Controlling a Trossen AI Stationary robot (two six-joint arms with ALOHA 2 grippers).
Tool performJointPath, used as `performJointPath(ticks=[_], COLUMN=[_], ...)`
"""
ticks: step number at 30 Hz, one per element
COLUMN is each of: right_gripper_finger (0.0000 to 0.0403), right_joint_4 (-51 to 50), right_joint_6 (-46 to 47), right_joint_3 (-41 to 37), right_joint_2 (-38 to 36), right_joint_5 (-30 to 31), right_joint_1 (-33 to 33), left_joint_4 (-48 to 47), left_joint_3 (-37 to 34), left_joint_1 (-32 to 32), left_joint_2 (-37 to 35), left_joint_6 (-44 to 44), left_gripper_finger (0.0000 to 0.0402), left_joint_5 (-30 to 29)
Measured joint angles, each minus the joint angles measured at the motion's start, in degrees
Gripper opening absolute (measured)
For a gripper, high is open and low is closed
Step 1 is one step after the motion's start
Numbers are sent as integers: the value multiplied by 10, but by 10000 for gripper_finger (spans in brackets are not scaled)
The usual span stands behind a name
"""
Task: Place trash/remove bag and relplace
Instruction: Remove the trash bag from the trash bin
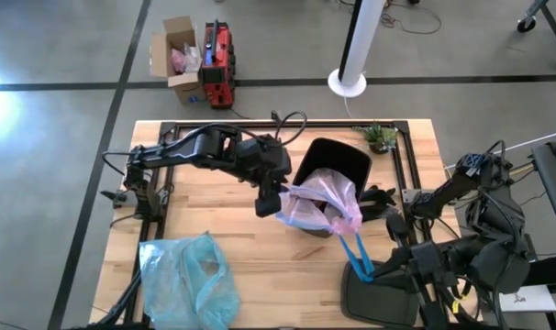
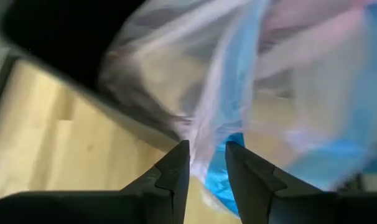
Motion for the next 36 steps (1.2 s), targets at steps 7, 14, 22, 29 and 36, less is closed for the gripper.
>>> performJointPath(ticks=[7,14,22,29,36], right_gripper_finger=[0,0,0,0,0], right_joint_4=[0,0,0,-2,-2], right_joint_6=[-4,-7,-30,-35,-36], right_joint_3=[0,0,0,0,0], right_joint_2=[-4,-10,-18,-25,-29], right_joint_5=[0,0,13,21,30], right_joint_1=[0,0,-1,-1,-1], left_joint_4=[0,0,8,25,27], left_joint_3=[-4,-15,-15,-15,-16], left_joint_1=[-8,-13,-35,-54,-56], left_joint_2=[-2,1,-3,-4,-16], left_joint_6=[0,0,0,0,-2], left_gripper_finger=[105,119,136,152,161], left_joint_5=[22,82,115,174,131])
